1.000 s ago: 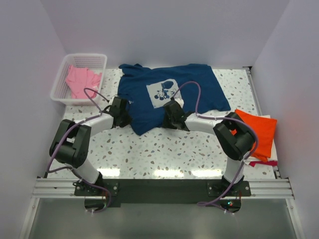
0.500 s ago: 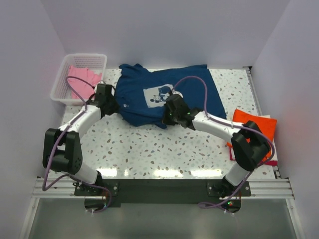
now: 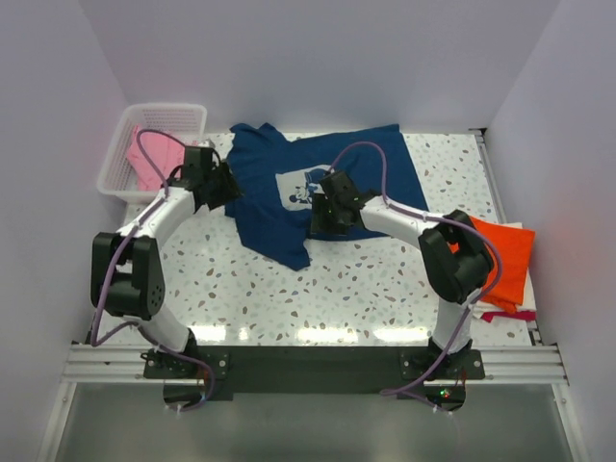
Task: Fold and stack the t-shirts
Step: Flatten the tshirt out
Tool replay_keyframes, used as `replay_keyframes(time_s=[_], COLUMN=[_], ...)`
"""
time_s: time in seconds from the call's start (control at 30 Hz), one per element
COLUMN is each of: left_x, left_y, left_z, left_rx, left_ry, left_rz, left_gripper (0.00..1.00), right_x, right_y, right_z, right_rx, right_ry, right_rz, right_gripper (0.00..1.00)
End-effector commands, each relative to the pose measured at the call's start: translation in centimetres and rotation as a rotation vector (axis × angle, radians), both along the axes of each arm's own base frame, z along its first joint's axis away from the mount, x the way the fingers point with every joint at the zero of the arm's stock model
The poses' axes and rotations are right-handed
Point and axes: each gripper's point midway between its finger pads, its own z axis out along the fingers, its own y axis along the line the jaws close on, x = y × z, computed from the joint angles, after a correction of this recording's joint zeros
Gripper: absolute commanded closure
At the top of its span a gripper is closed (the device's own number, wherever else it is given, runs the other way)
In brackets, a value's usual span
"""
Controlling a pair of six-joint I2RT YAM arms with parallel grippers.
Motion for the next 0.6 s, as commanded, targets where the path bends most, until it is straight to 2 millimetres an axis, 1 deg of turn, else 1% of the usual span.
replay_keyframes(time_s=[0.0, 0.03, 0.07, 0.1, 0.13, 0.17, 0.2, 0.23, 0.27, 0.3, 0.33, 0.4, 0.43, 0.47, 0.5, 0.53, 0.57], left_x=[-1.8, -2.6, -4.3, -5.2, -7.0, -7.8, -8.5, -9.0, -10.3, -10.7, -10.7, -11.1, -10.9, -10.7, -10.7, -10.3, -10.1], left_y=[-1.0, -0.9, -0.5, -0.3, 0.0, 0.1, 0.1, -0.3, -0.2, -0.3, -0.6, -1.0, -1.6, -1.7, -2.2, -2.4, -2.5], left_z=[3.2, 3.2, 1.5, 2.2, 0.3, -0.3, 0.0, -0.4, -2.2, -2.6, -3.0, -4.5, -4.5, -4.7, -5.5, -5.6, -5.8], left_rx=[-0.067, -0.075, -0.069, -0.075, -0.073, -0.073, -0.091, -0.1, -0.102, -0.105, -0.107, -0.117, -0.124, -0.108, -0.094, -0.091, -0.091], left_ry=[-0.101, -0.107, -0.069, -0.09, -0.053, -0.046, -0.065, -0.075, -0.038, -0.04, -0.05, -0.006, -0.007, -0.004, 0.02, 0.022, 0.031], left_rz=[-0.053, -0.044, -0.024, -0.004, 0.009, 0.024, 0.042, 0.037, 0.055, 0.057, 0.05, 0.043, 0.022, 0.023, 0.013, 0.013, 0.015], left_gripper=[0.43, 0.43, 0.46, 0.47, 0.47, 0.51, 0.51, 0.52, 0.52, 0.52, 0.52, 0.5, 0.5, 0.48, 0.47, 0.47, 0.47], right_x=[0.0, 0.2, -0.1, -0.8, -1.2, -1.6, -2.6, -3.1, -3.6, -3.9, -4.4, -4.7, -5.3, -5.4, -5.4, -6.4, -6.6], right_y=[-0.7, -0.8, -1.1, -1.6, -1.7, -1.6, -1.8, -0.9, -0.7, -0.6, 0.1, 0.8, 1.6, 1.9, 2.5, 3.6, 4.0], right_z=[1.2, 1.6, 1.7, 2.2, 2.5, 2.8, 2.4, 3.4, 3.3, 3.0, 2.6, 2.2, 1.5, 1.4, 1.6, 1.7, 1.3], right_rx=[-0.031, -0.026, -0.026, -0.024, -0.019, -0.007, -0.004, 0.019, 0.015, 0.007, 0.002, -0.015, -0.031, -0.048, -0.055, -0.065, -0.091], right_ry=[-0.028, -0.048, -0.055, -0.063, -0.071, -0.079, -0.074, -0.116, -0.118, -0.121, -0.117, -0.122, -0.117, -0.128, -0.141, -0.151, -0.16], right_rz=[0.014, 0.007, 0.003, -0.004, -0.005, 0.001, 0.008, 0.031, 0.039, 0.049, 0.069, 0.092, 0.116, 0.117, 0.128, 0.16, 0.169], right_gripper=[0.42, 0.42, 0.42, 0.42, 0.42, 0.43, 0.43, 0.43, 0.42, 0.42, 0.42, 0.42, 0.42, 0.42, 0.42, 0.42, 0.42])
